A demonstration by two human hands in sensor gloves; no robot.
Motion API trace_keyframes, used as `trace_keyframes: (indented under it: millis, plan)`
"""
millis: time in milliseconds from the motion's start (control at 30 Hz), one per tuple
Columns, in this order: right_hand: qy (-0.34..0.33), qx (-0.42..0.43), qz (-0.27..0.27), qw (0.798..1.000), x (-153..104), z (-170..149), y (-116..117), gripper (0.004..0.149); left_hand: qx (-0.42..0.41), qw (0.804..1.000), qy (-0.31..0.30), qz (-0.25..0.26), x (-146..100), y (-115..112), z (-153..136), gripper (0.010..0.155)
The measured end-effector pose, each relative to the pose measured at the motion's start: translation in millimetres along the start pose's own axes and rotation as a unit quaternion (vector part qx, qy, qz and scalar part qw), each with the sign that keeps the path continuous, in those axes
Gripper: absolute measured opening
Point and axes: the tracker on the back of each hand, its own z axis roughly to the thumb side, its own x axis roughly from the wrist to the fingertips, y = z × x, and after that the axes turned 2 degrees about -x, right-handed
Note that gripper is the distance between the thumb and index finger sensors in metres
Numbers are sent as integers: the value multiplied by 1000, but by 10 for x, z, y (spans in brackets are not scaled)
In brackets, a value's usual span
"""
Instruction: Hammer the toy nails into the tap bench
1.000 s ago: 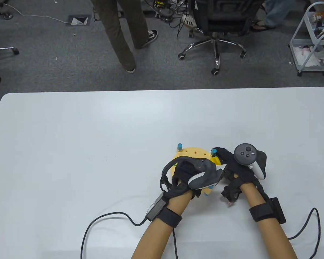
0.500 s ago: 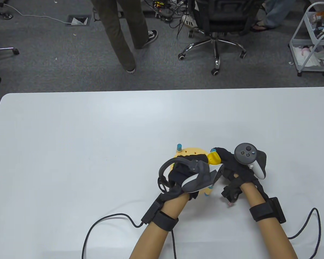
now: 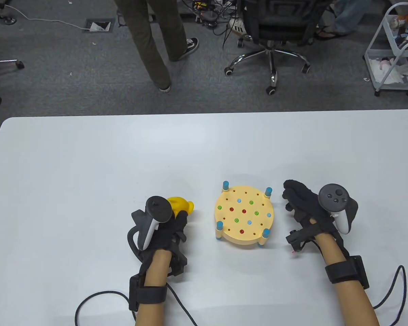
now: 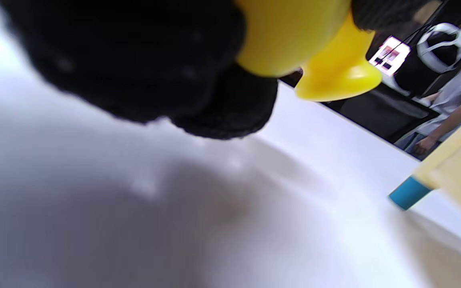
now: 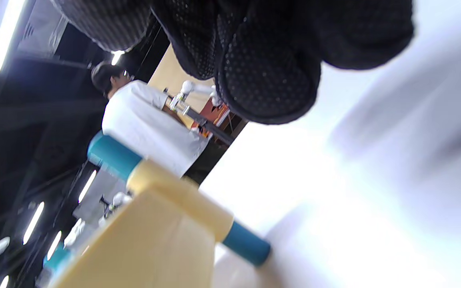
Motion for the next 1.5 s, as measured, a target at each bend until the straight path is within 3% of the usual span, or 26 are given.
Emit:
trace_keyframes:
  millis: [100,233,467,667,867,933,1033,1133,1200,1333,1500]
  plan:
    - [22,4,-17,1000,-34,-171,-169,62,33,999,7,-24,70,-155,14,67]
    - [53,21,-31,998,-42,-334,-283,62,45,999,14,-11,86,-176,0,66]
    - [57,33,-30,997,-62,-360,-288,62,213,976,15,34,50,-227,129,64]
    - [23,-1,-19,1000,-138,-255,-223,62,299,951,17,76,3,-296,226,65]
    - [-68,-92,4,993,-354,-14,-200,62,340,936,18,91,-16,-293,235,65]
    - [-92,-134,-1,987,-416,46,-224,63,333,940,15,76,-48,-221,237,70]
    - [-112,-188,-24,975,-485,108,-295,64,264,960,-2,94,-259,123,229,71]
    - [-120,-246,-61,960,-503,127,-352,66,162,973,-56,156,-459,485,166,71]
    - [-122,-281,-69,949,-500,108,-342,69,117,969,-108,189,-551,613,97,70]
    - [-123,-360,-60,923,-468,62,-244,79,112,956,-143,228,-609,679,-83,75]
    - [-101,-436,-28,894,-433,-18,-141,92,164,967,-96,167,-390,595,-249,83]
